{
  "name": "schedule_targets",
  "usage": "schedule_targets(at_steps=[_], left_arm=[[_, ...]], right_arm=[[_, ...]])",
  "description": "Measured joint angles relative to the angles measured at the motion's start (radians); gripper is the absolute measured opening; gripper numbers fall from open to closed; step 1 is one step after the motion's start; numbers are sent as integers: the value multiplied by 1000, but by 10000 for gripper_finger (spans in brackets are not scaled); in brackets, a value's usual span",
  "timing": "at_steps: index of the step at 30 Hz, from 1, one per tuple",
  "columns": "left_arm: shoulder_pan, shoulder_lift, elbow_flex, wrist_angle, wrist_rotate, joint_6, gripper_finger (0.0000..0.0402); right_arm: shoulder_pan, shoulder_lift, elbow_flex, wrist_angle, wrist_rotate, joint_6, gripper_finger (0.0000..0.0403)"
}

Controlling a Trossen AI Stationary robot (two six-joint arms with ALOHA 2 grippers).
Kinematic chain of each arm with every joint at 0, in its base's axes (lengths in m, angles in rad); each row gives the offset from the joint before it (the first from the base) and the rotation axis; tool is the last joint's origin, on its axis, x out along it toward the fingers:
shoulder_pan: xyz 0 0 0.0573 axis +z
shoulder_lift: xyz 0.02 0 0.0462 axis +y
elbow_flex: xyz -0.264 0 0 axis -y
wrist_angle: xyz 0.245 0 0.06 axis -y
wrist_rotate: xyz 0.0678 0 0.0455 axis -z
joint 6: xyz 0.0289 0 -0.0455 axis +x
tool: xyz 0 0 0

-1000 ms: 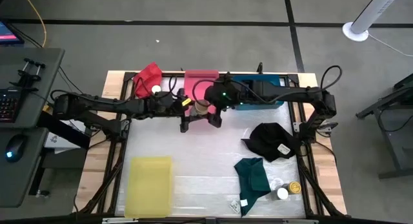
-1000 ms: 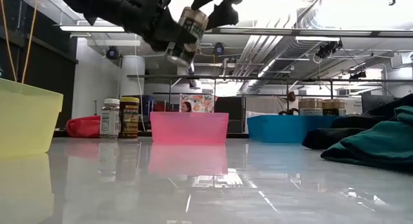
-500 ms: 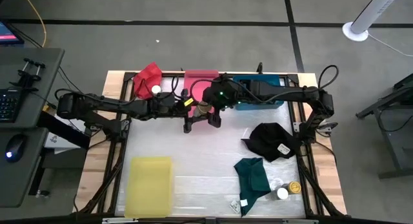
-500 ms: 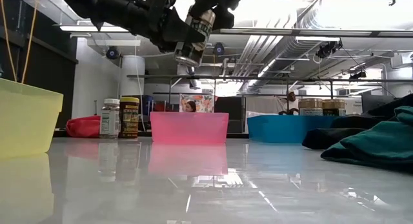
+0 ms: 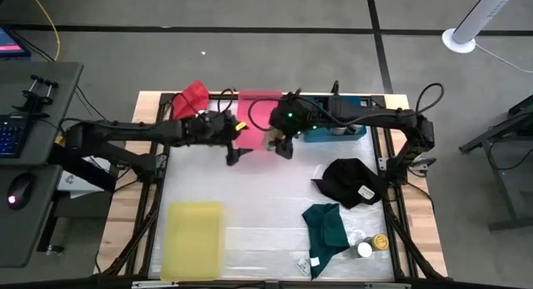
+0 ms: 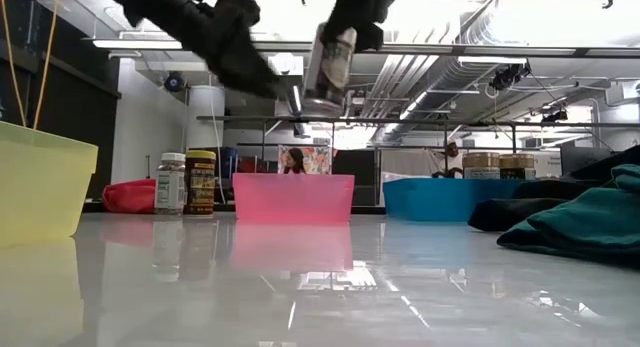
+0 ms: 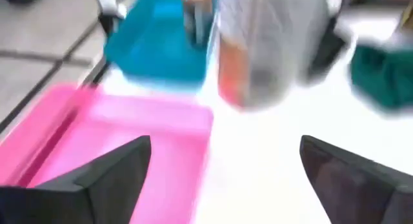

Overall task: Sort spices by type
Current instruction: Put the gold seasoning bottle into the blue bin

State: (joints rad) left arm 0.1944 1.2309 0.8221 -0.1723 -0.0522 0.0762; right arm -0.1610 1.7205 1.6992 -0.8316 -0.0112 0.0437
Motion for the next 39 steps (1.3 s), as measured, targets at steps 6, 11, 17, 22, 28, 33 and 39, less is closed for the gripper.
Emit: schedule_targets(at_steps=[6,11,17,22,28,33,39], left_arm=[[68,-166,-103,-134,17,-111,359],[86,-336,-275,109,12,-347,356],[77,-407,-330,200,-128,-516,356],[78,-405,-312,219,-244,-536,357],[83,-405,-311,257,-303,-534,358],[83,-405,-311,260,-324,-536,358],[83,-405,-311,260,-330,-534,358]], right_arm=[[-105,-2,-13,-284,119,-52,271],[-259,-66,-118,-265,128,-115,271],[-404,-186,-344,-92,95,-34,271],[-409,-271,-507,91,119,108,271],[-392,-267,-609,68,219,342,271],[-387,-267,-662,92,256,443,271],[-387,-263,-686,106,254,454,271]])
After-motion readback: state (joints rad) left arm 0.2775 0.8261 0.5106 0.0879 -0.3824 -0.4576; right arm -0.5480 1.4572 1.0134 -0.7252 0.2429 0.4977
